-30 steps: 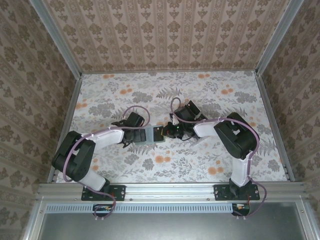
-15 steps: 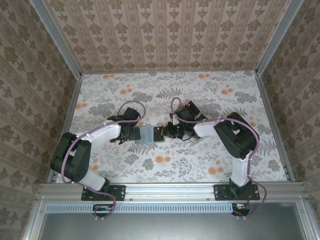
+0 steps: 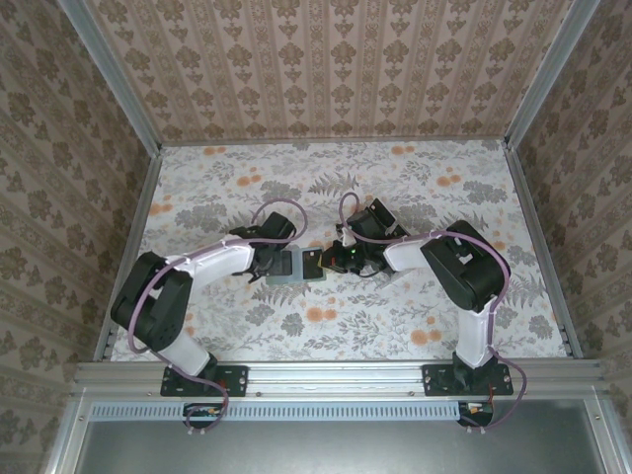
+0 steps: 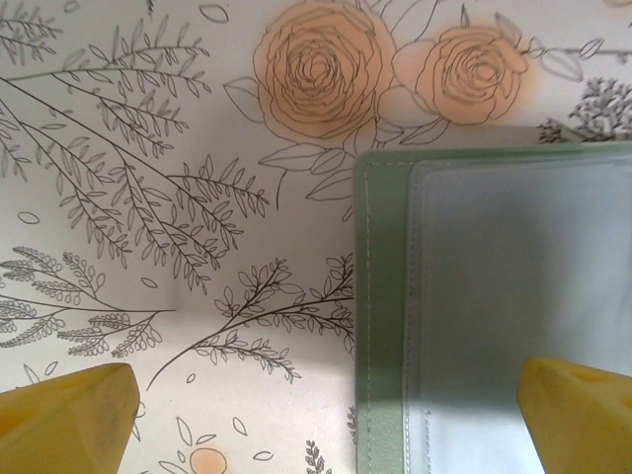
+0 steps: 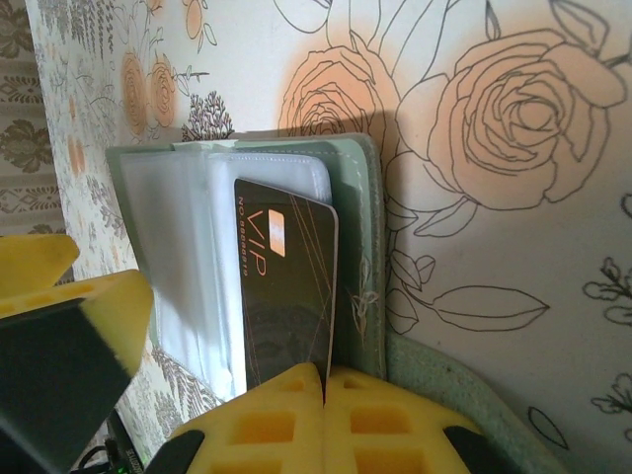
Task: Put the credit cards into the card holder
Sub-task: Insert the credit card into the card slot.
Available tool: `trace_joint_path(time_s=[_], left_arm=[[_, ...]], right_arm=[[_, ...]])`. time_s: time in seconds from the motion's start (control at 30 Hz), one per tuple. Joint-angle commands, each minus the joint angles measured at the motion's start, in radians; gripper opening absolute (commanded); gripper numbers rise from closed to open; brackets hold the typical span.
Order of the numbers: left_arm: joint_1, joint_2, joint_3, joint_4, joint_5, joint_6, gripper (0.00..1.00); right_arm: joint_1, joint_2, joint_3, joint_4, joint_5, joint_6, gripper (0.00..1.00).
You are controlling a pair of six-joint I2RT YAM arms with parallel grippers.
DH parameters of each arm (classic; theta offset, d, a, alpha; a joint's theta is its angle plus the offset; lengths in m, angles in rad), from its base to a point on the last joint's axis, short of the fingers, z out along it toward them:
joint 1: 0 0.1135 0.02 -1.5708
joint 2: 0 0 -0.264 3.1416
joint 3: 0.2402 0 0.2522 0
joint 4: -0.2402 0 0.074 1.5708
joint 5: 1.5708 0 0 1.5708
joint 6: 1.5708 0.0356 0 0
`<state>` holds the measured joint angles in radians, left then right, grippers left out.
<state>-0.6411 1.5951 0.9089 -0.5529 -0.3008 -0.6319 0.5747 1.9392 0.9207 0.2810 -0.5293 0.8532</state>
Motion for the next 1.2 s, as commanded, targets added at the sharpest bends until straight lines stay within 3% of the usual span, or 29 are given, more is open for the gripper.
trace_joint_path(time_s=[0.0, 0.27, 0.77, 1.17], left_arm=[[0.001, 0.023, -0.018, -0.016, -0.034, 0.003, 1.0], [0.017, 0.036, -0.062, -0.076, -0.061, -0.085, 1.0], [0.046, -0.011, -0.137, -0.065, -0.047, -0.129, 1.0], [0.023, -0.132, -0.139, 0.114, 0.049, -0.041, 1.0]], right_arm=[[-0.001, 0.067, -0.05, -0.125, 0.086, 0.013, 0.0], [-0.006, 0.07, -0.06, -0.134, 0.098, 0.016, 0.0], [-0.021, 0.054, -0.046, -0.16, 0.099, 0.004, 0.0], [-0.021, 0.048, 0.018, -0.128, -0.017, -0.019, 0.0]])
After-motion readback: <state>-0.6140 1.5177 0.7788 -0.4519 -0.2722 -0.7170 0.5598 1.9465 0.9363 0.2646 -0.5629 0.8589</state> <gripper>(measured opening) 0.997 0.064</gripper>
